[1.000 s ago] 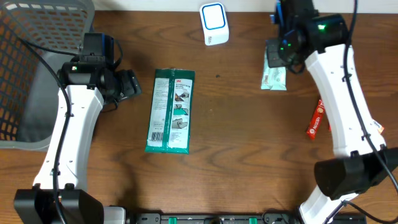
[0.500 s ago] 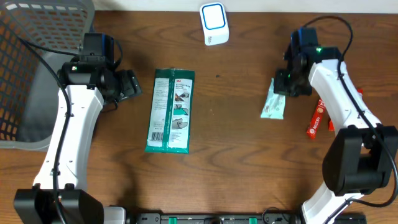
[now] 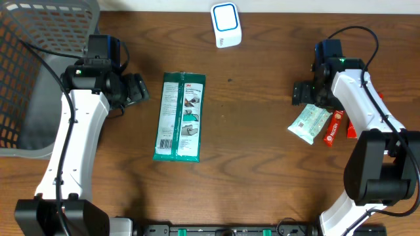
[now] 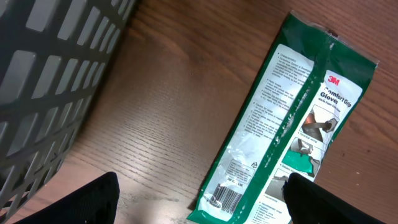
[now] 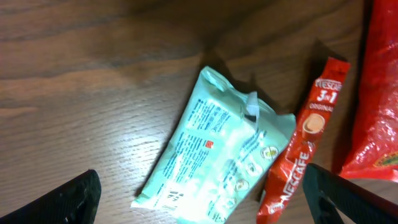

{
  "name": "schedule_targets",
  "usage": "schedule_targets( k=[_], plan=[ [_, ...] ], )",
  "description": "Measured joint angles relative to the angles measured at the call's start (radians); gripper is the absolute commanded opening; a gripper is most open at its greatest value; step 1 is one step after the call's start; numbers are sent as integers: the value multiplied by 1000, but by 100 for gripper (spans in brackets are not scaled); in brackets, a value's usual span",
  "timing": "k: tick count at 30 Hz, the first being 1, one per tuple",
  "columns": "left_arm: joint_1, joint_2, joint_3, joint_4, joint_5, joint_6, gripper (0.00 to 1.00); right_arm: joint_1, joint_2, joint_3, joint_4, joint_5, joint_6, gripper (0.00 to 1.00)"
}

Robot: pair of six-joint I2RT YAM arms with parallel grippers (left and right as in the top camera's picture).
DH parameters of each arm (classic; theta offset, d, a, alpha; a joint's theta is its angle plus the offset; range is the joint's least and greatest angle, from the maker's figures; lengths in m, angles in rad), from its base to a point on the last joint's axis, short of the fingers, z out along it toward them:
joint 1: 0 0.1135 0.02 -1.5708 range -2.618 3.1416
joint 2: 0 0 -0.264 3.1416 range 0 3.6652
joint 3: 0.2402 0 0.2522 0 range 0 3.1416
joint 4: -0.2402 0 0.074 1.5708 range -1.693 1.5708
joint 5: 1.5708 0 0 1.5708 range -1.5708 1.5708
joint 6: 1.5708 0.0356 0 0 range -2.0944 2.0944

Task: Scan the item barcode
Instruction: 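Carry the tissue pack right, lower it and open the gripper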

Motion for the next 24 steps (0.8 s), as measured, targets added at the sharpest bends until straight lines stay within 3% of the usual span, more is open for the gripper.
schedule_targets(
  k=[3,6,8,16,24],
  plan=[
    [0,0,0,0,0,0,86,0,0,0,13,-61,-2,83],
    [0,0,0,0,0,0,86,2,0,0,26,-174,-8,45],
    [0,0,0,0,0,0,86,11,0,-2,31,-252,-11,38],
    [0,0,0,0,0,0,86,100,0,-115,114,-304,-10,39],
    [0,0,0,0,0,0,86,106,1,-282,229,-114,17,39]
  ],
)
